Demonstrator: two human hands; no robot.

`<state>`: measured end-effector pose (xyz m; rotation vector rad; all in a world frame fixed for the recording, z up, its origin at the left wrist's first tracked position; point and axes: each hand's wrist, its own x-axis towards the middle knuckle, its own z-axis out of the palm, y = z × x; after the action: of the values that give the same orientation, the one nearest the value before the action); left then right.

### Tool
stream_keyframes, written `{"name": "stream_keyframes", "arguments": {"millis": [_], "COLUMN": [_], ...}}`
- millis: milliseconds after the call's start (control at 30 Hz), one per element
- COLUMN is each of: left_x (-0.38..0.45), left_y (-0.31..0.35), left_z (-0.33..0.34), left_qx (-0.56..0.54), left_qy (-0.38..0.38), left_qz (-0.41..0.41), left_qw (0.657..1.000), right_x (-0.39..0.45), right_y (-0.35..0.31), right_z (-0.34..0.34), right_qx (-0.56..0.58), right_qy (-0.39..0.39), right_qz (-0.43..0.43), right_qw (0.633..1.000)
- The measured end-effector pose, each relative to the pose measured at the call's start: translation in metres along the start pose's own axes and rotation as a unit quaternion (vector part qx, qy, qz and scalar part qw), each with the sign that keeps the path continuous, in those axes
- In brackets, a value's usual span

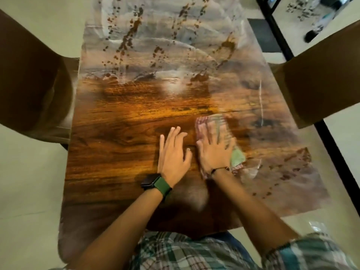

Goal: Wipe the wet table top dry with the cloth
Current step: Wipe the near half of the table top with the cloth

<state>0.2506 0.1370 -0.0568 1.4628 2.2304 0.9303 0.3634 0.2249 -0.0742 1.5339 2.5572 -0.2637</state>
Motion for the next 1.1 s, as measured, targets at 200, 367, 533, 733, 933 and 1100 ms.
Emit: {"name": "stream_keyframes", "arguments": {"millis": [200,367,533,733,933,1100], "left_x": [0.000,-0.027,-0.030,-0.029,-0.031,-0.032], "left_y": [0.029,0.051,0.053,0.053,0.052,0.053], "left_z": [0.036,0.068,0.080,0.071,0.075,0.069], "left_qx": [-0.003,0.025,0.047,-0.116,-0.084,-0.250], "left_qy": [-0.049,-0.107,-0.085,-0.061,-0.077,-0.036], "left_qz": [-0.013,0.035,0.030,0.003,0.022,-0.030], "left_qw": [0.999,0.993,0.995,0.991,0.993,0.967], "right_x": [-0.062,-0.042,-0.062,-0.086,-0.070,-0.085], "right_y": [0.053,0.191,0.136,0.074,0.191,0.155], "right_z": [0.011,0.004,0.010,0.015,0.018,0.019], "right_qx": [-0.052,0.005,0.020,0.026,0.002,0.001], "right_qy": [0.002,0.023,0.031,-0.038,0.046,0.035], "right_qz": [-0.221,0.046,0.053,-0.232,0.000,-0.031], "right_qw": [0.974,0.999,0.998,0.972,0.999,0.999]}}
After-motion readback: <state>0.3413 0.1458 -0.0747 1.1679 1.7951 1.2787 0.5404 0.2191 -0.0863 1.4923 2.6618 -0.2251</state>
